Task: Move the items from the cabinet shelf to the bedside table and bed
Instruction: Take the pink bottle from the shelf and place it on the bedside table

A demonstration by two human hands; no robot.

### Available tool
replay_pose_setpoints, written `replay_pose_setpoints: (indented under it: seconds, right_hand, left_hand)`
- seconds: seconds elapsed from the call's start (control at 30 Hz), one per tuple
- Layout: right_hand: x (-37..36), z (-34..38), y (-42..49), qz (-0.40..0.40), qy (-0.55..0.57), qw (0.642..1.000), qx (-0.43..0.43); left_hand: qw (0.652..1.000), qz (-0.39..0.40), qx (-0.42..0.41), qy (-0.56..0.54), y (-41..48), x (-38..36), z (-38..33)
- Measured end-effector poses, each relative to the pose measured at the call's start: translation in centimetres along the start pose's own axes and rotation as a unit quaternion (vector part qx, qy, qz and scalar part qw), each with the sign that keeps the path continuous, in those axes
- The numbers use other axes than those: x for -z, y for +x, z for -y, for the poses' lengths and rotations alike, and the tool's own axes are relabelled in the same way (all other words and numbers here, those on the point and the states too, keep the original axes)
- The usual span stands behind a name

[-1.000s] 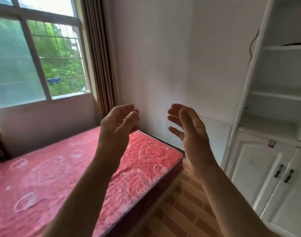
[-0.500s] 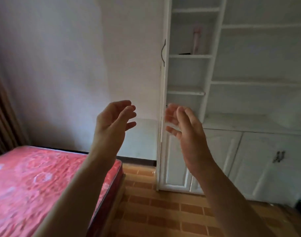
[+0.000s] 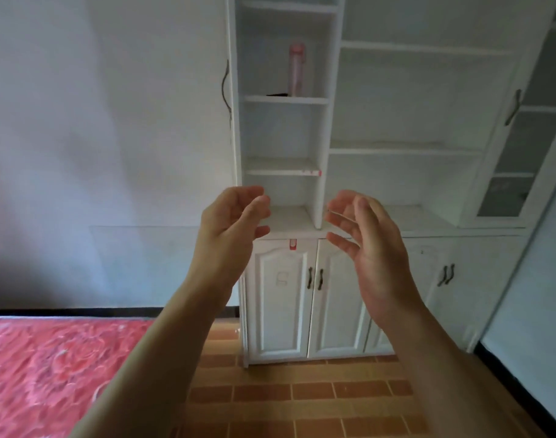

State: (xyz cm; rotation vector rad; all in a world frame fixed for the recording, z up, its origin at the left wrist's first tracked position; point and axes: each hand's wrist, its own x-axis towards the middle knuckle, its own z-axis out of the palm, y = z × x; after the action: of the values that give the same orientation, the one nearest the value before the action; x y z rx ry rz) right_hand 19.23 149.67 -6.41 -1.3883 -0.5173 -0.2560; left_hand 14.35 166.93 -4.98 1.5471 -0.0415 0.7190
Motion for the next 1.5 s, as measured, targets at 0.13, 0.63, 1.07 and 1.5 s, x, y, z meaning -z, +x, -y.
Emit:
replay_pose_setpoints:
  seconds: [0.13,0.63,1.07,1.5]
  right_hand:
    - [2.8,-1.3,4.4,-0.010,0.010,1.000,0.010]
    - [10.2,-4.3,19.6,-0.012,0.002,0.999,0.034]
    - [6.4,-10.7,33.5,-0.013,-0.021,0.998,0.058]
    - [1.2,-14.1,46.5,-0.004,-0.013,0.996,0.094]
  left_hand:
    - [1.000,0.009,-0.008,0.008,3.7,-3.7,1.2]
    - [0.999,0.033,-0.031,0.003,16.6,-16.3,5.5]
    - [0.998,0.017,-0.049,-0.044,31.5,-17.5,11.3]
    - [0.994,0.002,-0.063,-0.085,44.9,-17.5,14.4]
